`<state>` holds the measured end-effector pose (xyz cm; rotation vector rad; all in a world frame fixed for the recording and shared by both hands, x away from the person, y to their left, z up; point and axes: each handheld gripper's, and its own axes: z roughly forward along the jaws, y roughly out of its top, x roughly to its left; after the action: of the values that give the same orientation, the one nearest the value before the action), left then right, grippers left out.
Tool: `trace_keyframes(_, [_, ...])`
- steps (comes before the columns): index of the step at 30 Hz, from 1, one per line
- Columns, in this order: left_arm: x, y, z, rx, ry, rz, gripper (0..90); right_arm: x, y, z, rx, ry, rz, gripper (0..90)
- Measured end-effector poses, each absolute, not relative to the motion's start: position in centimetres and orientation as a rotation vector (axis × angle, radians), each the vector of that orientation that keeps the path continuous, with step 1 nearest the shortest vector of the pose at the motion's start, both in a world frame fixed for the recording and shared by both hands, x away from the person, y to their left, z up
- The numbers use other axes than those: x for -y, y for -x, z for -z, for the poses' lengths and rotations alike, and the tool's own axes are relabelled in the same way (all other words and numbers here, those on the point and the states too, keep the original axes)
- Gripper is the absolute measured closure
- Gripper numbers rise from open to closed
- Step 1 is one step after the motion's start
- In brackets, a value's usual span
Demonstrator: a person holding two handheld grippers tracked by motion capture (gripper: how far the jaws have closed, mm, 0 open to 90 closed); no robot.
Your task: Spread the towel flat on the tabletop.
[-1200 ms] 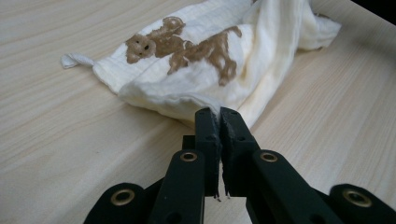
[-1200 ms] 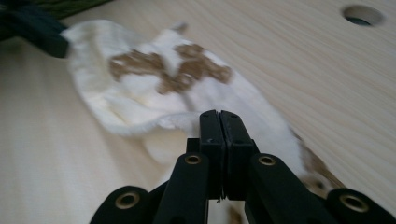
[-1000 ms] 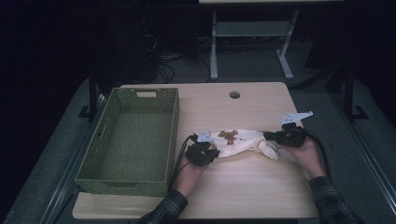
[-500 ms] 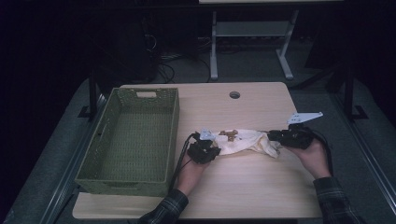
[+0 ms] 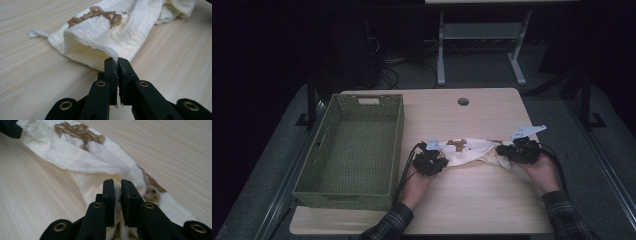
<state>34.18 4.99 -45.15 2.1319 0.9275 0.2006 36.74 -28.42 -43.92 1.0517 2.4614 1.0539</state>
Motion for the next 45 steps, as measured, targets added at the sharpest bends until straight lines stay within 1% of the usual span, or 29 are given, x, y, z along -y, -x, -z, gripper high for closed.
trace_keyframes(2, [-5.1, -34.2, 45.1, -0.932, -2.13, -0.205, 86.0, 29.8, -36.8, 44.2, -2.446, -1.092, -1.025, 82.2])
trace_keyframes(7, [-5.3, -34.3, 45.1, -0.944, -2.125, -0.203, 86.0, 31.3, -37.1, 45.0, -2.452, -1.155, -0.948, 81.3])
trace_keyframes(11, [-5.2, -34.3, 45.2, -0.941, -2.13, -0.202, 86.0, 31.6, -36.5, 44.0, -2.428, -1.144, -0.986, 77.9])
trace_keyframes(15, [-5.1, -34.3, 45.2, -0.94, -2.136, -0.2, 86.0, 31.1, -35.2, 42.8, -2.43, -1.064, -1.076, 77.7])
trace_keyframes(18, [-5.1, -34.3, 45.2, -0.938, -2.137, -0.201, 86.0, 30.1, -34.6, 42.6, -2.463, -1.013, -1.114, 77.8])
trace_keyframes(22, [-5.1, -34.2, 45.3, -0.938, -2.136, -0.199, 86.0, 28.6, -35.1, 43.7, -2.507, -0.991, -1.071, 77.7])
trace_keyframes(26, [-5.0, -34.3, 45.3, -0.937, -2.134, -0.198, 86.0, 28.2, -36.1, 45.0, -2.521, -1.02, -1.022, 75.1])
trace_keyframes(27, [-5.0, -34.3, 45.3, -0.936, -2.137, -0.199, 86.0, 28.2, -36.4, 45.4, -2.531, -1.021, -1.007, 75.4])
trace_keyframes(30, [-5.0, -34.3, 45.3, -0.934, -2.138, -0.2, 86.1, 28.2, -36.9, 46.1, -2.55, -1.025, -0.96, 83.4])
trace_keyframes(32, [-5.1, -34.2, 45.2, -0.937, -2.137, -0.2, 86.1, 28.4, -36.9, 46.0, -2.544, -1.027, -0.977, 85.8])
trace_keyframes(38, [-5.1, -34.2, 45.1, -0.935, -2.131, -0.208, 86.1, 29.8, -36.1, 44.7, -2.507, -1.052, -1.045, 86.4])
trace_keyframes(45, [-5.6, -33.3, 43.8, -0.92, -2.124, -0.266, 86.2, 31.8, -34.6, 42.8, -2.428, -1.05, -1.157, 87.0])
